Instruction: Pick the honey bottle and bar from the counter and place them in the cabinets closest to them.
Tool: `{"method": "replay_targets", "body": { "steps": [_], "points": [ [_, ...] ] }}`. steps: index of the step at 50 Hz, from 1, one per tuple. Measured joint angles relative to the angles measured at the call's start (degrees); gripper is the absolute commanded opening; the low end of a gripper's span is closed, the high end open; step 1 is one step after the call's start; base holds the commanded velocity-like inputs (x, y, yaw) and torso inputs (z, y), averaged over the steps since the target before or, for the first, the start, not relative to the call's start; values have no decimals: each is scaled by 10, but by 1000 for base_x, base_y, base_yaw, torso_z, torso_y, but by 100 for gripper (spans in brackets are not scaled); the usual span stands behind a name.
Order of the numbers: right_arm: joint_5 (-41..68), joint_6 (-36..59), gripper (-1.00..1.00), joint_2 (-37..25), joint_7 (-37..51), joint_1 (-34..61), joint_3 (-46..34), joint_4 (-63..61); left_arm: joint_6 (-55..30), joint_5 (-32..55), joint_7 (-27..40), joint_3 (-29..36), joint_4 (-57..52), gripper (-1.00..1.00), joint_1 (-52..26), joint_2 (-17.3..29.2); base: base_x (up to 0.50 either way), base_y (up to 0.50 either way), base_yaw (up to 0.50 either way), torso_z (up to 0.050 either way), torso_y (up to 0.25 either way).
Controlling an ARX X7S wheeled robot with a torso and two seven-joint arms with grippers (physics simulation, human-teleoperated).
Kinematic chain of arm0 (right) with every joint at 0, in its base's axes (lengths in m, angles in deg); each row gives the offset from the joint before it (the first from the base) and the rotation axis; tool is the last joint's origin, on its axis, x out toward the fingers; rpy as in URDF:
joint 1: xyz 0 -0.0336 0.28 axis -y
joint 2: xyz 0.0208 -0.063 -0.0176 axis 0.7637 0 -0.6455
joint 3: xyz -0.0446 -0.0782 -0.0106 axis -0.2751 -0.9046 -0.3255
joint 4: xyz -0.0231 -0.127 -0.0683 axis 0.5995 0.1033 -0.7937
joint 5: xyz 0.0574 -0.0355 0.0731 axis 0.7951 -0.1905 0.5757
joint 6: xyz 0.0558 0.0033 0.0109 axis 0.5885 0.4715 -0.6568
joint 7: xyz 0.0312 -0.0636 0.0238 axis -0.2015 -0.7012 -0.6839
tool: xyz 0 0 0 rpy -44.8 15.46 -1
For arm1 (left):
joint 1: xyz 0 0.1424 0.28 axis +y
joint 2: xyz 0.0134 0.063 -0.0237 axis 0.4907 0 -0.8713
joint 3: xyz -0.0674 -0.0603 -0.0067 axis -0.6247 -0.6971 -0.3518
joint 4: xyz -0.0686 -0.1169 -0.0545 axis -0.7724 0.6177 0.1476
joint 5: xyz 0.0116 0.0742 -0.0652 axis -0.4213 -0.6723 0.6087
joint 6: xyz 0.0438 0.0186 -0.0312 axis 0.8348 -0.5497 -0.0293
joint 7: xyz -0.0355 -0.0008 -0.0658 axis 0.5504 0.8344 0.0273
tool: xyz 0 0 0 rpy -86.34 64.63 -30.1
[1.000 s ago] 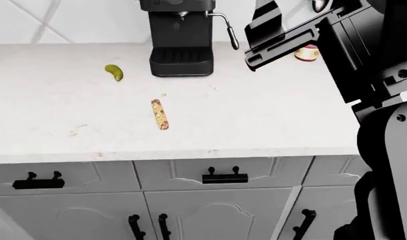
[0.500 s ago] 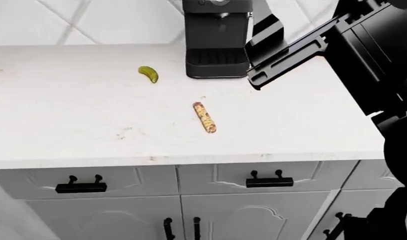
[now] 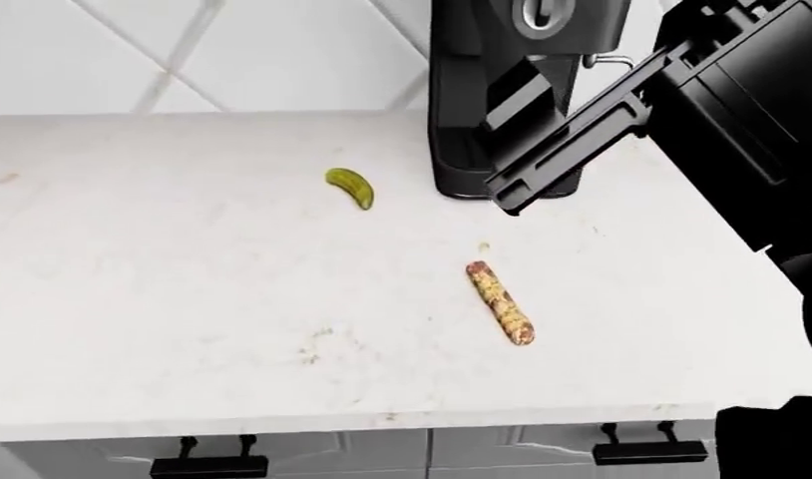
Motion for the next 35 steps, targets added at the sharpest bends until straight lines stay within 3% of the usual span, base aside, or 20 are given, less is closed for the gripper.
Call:
{"method": "replay_targets", "body": {
  "steps": [5,19,31,35],
  "points": [
    [69,12,100,-15,35,13,16,5,0,0,0,1,0,100,0,0,500,-17,0,0,0],
    [398,24,100,-75,241,52,64,44,-1,0,0,4,0,100,-1,0,500,-17,0,0,0],
    [630,19,100,-117,414,78,67,107,-1,0,1,6,-1,100,-2,0,0,0,0,0,0],
    [680,14,100,-127,450,85,62,119,-2,0,1,5,0,100,1,0,470,-120,0,0,0]
  ]
}}
